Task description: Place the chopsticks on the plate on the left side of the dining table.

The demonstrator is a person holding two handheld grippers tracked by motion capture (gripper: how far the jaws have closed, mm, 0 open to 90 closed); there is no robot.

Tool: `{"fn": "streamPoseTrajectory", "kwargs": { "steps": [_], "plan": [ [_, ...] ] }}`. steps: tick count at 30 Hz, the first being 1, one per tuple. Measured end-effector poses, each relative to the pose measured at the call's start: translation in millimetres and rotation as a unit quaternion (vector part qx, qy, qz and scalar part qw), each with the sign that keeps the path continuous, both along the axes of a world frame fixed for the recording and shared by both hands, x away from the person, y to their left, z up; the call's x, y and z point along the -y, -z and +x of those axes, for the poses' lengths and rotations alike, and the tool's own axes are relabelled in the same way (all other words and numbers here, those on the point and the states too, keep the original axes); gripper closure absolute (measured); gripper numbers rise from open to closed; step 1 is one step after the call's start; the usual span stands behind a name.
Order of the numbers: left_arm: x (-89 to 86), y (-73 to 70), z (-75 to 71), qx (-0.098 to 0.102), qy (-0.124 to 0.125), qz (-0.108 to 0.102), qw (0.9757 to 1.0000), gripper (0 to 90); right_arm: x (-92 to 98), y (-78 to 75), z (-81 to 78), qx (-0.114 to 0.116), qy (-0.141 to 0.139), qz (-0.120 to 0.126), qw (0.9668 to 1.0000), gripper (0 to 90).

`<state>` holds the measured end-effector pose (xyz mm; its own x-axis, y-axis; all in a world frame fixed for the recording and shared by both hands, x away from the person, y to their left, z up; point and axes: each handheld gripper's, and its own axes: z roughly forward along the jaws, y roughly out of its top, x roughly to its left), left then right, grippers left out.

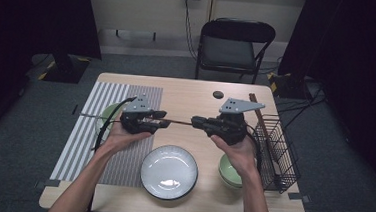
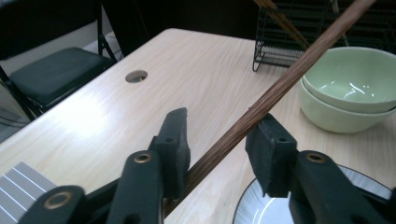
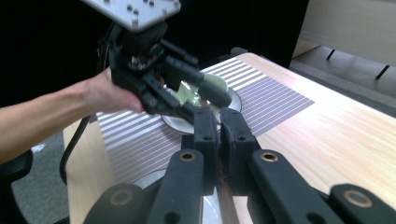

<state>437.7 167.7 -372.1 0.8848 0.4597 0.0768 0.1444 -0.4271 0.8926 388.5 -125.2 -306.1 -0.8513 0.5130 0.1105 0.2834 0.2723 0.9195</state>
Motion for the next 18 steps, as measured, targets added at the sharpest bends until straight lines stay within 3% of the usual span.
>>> {"fn": "streamPoseTrajectory", "kwargs": {
  "steps": [9, 18],
  "plan": [
    [13.1, 14.4, -3.3, -0.037, 0.036, -0.006, 0.9986, 72.8, 0.5, -9.5, 14.7, -0.003, 0.013, 0.037, 0.9992, 85.9],
    [21.1, 17.7, -8.7, -0.059, 0.079, -0.024, 0.9948, 79.8, 0.6, -20.3, 25.1, 0.005, 0.028, 0.055, 0.9981, 81.2]
  ]
}}
